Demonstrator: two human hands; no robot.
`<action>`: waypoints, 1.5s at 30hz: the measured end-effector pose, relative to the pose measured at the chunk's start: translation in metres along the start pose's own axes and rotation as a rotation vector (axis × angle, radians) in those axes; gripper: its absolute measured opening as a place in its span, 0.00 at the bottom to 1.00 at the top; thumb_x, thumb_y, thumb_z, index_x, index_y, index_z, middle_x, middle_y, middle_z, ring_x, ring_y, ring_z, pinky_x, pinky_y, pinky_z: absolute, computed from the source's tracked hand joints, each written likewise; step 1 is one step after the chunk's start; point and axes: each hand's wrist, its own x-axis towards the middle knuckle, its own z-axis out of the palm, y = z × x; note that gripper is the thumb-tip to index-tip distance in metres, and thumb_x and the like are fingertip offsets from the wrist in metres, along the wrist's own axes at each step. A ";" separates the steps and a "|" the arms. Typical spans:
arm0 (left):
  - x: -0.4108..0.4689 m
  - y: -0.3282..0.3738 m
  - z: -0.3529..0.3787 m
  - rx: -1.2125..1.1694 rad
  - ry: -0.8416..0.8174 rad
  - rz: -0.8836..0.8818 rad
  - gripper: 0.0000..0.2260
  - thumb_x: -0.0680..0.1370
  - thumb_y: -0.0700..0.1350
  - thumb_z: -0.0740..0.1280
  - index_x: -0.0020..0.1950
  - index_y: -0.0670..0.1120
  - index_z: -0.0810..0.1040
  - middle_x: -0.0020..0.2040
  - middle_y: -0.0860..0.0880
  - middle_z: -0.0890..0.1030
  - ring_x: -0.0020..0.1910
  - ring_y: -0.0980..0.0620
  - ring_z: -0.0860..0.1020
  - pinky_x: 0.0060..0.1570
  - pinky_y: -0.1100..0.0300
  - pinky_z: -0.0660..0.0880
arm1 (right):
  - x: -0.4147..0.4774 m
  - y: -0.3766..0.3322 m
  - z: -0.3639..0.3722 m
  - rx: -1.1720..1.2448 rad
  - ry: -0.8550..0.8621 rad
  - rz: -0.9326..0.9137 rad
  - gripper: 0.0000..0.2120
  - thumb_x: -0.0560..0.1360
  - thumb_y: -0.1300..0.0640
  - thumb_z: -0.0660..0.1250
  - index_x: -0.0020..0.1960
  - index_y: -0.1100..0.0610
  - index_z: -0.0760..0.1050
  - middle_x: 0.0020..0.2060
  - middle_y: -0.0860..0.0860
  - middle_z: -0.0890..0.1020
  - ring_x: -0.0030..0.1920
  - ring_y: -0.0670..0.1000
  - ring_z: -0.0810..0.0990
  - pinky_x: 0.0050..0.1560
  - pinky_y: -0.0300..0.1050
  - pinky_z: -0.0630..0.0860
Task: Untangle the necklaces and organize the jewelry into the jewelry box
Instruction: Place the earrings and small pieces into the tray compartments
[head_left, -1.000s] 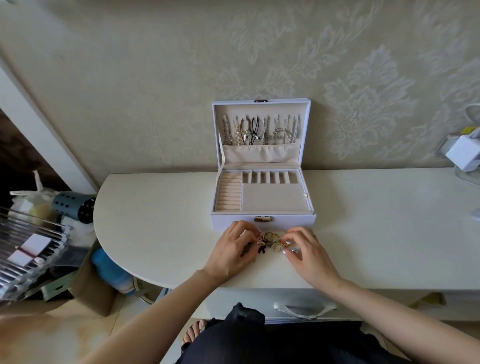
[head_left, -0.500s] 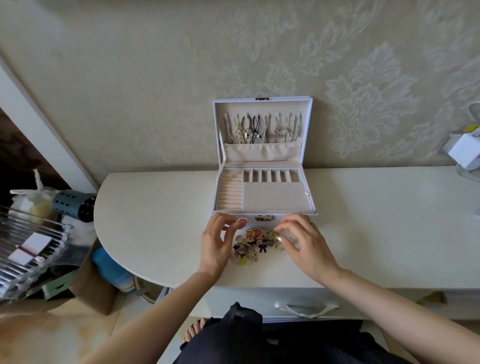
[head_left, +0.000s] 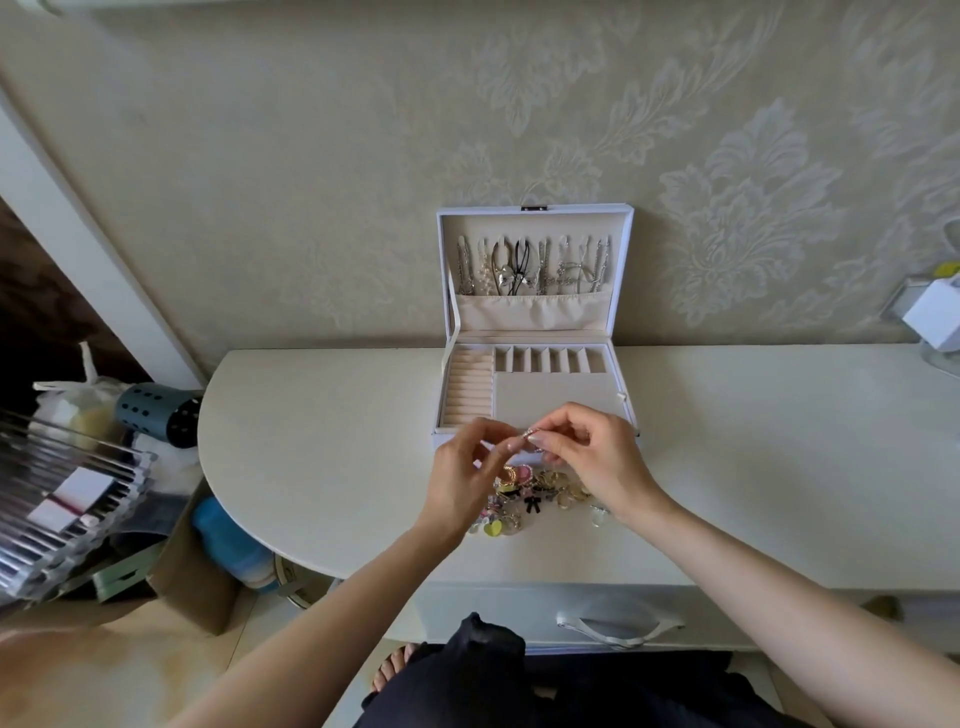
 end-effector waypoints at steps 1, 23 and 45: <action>0.000 -0.007 0.003 0.231 0.002 0.048 0.06 0.77 0.50 0.67 0.47 0.48 0.77 0.43 0.53 0.81 0.34 0.52 0.78 0.34 0.58 0.75 | 0.000 0.000 -0.002 -0.010 0.016 0.009 0.01 0.72 0.64 0.71 0.42 0.59 0.81 0.35 0.52 0.84 0.33 0.50 0.81 0.36 0.42 0.79; 0.014 -0.019 0.035 1.073 -0.162 -0.109 0.14 0.80 0.53 0.56 0.58 0.46 0.74 0.50 0.47 0.82 0.50 0.45 0.79 0.42 0.57 0.66 | -0.007 0.011 -0.020 -0.071 0.091 0.124 0.03 0.72 0.61 0.71 0.40 0.56 0.80 0.35 0.50 0.84 0.29 0.47 0.77 0.31 0.46 0.77; 0.014 -0.028 0.009 0.670 0.229 0.453 0.07 0.76 0.48 0.64 0.45 0.46 0.79 0.51 0.47 0.77 0.47 0.50 0.71 0.48 0.62 0.64 | 0.003 0.018 -0.020 -0.122 0.168 0.156 0.09 0.79 0.64 0.59 0.42 0.54 0.69 0.40 0.49 0.81 0.31 0.53 0.80 0.28 0.43 0.76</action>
